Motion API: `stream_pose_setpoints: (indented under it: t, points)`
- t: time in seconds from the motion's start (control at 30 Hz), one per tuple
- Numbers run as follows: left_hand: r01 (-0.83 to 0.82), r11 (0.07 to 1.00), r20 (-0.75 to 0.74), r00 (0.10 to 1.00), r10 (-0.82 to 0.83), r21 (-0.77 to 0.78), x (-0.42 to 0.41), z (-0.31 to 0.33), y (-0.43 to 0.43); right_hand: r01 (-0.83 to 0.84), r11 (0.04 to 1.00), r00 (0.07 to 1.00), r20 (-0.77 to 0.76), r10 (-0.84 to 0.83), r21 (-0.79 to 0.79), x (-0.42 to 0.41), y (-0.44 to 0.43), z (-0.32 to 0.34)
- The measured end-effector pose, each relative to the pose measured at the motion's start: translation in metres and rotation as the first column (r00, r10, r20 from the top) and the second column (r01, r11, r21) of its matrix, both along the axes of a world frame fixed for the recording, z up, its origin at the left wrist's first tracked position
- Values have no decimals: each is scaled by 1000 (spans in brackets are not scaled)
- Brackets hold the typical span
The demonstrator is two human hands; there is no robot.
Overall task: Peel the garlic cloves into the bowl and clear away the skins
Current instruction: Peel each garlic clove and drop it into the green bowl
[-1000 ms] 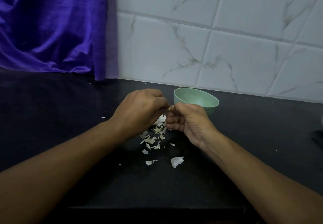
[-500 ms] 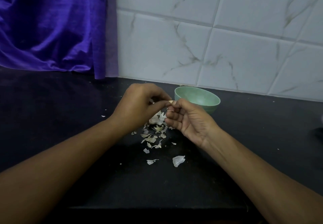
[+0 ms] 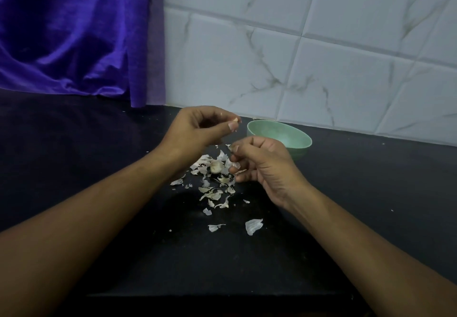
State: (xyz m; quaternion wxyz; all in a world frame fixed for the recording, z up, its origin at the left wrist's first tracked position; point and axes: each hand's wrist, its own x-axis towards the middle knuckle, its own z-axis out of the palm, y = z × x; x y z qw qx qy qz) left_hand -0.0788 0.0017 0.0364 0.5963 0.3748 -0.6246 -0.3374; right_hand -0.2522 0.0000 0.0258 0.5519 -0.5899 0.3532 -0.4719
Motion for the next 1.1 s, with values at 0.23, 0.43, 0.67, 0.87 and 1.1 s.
stream_pose_setpoints:
  t: [0.23,0.43,0.67,0.87,1.1]
  points:
    - [-43,995,17,999,42,90,11,-1,-4,28,992,997,-69,-36,-121,-10,-4,0]
    - [-27,996,89,996,19,88,11,-3,-6,38,954,959,-257,-119,-298,-9,-8,-7]
    - [10,996,145,989,-23,90,12,-2,-5,181,920,957,-153,-246,-348,-10,-10,-5]
    - [36,996,202,978,-52,81,12,-3,-6,68,970,997,-23,-76,-234,-10,-7,1]
    - [9,999,191,981,-16,38,8,-3,-3,60,977,998,44,-52,-206,-10,-6,-1]
